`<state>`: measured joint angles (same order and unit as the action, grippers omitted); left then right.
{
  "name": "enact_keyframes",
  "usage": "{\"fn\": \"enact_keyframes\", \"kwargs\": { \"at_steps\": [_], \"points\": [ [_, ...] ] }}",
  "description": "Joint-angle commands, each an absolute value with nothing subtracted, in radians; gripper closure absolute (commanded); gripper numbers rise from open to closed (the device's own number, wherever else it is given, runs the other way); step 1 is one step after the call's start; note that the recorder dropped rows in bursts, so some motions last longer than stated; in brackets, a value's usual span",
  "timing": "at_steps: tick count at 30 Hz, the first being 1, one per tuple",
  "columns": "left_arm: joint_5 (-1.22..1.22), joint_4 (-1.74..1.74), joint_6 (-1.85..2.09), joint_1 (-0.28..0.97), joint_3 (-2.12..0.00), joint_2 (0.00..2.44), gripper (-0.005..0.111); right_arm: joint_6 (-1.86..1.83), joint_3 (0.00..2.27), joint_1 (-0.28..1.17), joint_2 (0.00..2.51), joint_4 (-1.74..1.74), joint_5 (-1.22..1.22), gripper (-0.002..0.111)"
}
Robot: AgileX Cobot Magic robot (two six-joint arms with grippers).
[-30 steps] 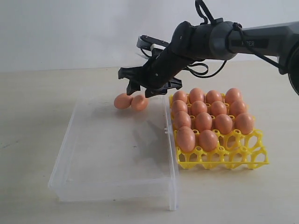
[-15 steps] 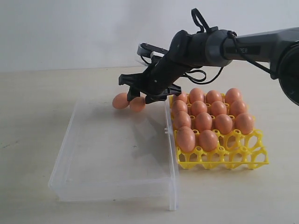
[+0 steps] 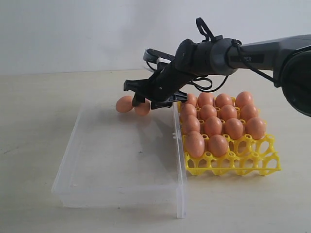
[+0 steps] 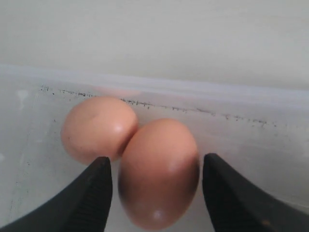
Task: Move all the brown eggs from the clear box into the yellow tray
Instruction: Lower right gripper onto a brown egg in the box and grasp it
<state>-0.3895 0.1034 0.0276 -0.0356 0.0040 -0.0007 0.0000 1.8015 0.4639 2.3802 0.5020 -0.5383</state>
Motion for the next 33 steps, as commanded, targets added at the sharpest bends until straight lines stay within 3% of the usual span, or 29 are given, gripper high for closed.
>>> {"fn": "enact_keyframes", "kwargs": {
  "at_steps": [1,12,13,14,15,16,33],
  "points": [
    [-0.380,0.101,0.023,-0.030,0.000,0.000,0.107,0.000,1.801,0.462,2.415,0.486,-0.510,0.053],
    [-0.380,0.101,0.023,-0.030,0.000,0.000,0.107,0.000,1.801,0.462,2.423,0.490,-0.442,0.056],
    [-0.380,0.101,0.023,-0.030,0.000,0.000,0.107,0.000,1.801,0.462,2.423,0.490,-0.438,0.060],
    [-0.380,0.101,0.023,-0.030,0.000,0.000,0.107,0.000,1.801,0.464,2.423,0.490,-0.438,0.076],
    [-0.380,0.101,0.023,-0.030,0.000,0.000,0.107,0.000,1.801,0.464,2.423,0.490,-0.438,0.085],
    [-0.380,0.101,0.023,-0.030,0.000,0.000,0.107,-0.043,1.801,0.464,2.423,0.494,-0.441,0.109],
    [-0.380,0.101,0.023,-0.030,0.000,0.000,0.107,-0.165,1.801,0.464,2.202,0.468,-0.500,0.108]
  ]
}}
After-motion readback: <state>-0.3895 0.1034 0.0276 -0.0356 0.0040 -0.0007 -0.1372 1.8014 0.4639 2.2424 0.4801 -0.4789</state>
